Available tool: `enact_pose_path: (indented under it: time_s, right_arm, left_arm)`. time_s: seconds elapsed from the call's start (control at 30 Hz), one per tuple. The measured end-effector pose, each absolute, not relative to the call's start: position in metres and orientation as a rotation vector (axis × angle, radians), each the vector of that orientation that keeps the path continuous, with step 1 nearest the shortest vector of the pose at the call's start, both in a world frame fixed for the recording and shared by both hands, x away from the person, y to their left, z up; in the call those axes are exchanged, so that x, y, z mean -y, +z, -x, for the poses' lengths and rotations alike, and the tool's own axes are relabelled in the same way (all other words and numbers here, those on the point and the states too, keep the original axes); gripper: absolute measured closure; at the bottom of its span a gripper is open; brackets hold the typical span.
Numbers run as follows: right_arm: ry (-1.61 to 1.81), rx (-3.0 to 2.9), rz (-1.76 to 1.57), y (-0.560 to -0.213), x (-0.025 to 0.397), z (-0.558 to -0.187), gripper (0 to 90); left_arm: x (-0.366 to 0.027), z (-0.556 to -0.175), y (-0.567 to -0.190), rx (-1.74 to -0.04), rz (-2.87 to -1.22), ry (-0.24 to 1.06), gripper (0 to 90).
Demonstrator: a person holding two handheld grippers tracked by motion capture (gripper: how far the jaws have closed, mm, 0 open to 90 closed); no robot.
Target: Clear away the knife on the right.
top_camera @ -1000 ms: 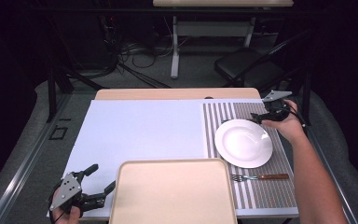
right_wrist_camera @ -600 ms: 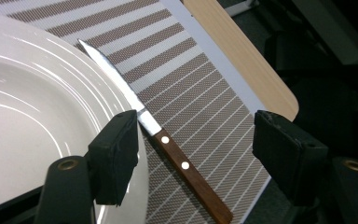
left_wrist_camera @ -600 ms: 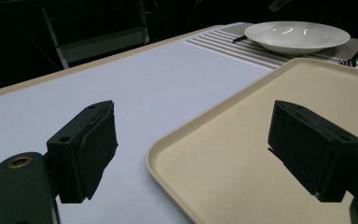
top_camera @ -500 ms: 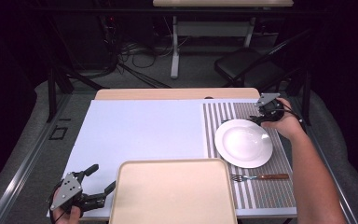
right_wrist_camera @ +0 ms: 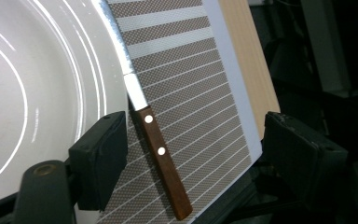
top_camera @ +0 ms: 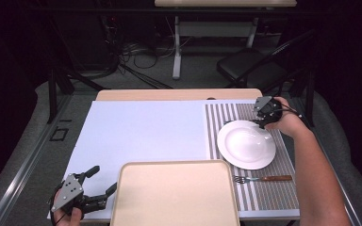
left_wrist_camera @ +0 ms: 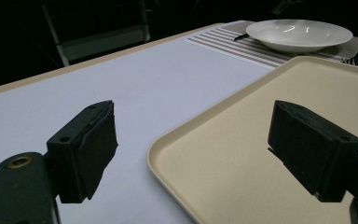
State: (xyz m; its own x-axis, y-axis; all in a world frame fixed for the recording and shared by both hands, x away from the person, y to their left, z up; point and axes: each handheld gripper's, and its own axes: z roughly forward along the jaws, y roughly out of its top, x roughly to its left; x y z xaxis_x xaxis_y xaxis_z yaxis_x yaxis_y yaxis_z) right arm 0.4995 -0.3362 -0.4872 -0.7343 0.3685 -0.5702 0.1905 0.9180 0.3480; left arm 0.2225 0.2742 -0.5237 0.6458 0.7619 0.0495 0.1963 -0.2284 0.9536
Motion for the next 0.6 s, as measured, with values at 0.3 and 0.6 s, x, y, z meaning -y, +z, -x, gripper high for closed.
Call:
enact_pose_path:
  time_s: [0.3, 0.6]
  right_arm:
    - [0.227, -2.445, -0.355, -0.488, 0.333, -0.506, 23.5]
    - [0.162, -2.484, -0.347, -0.492, 0.333, -0.516, 28.5]
  left_arm:
    - [-0.276, -0.222, -0.524, -0.79, -1.755, 0.638, 15.6]
    - [-0.279, -0.223, -0.526, -0.823, -1.747, 0.641, 15.6]
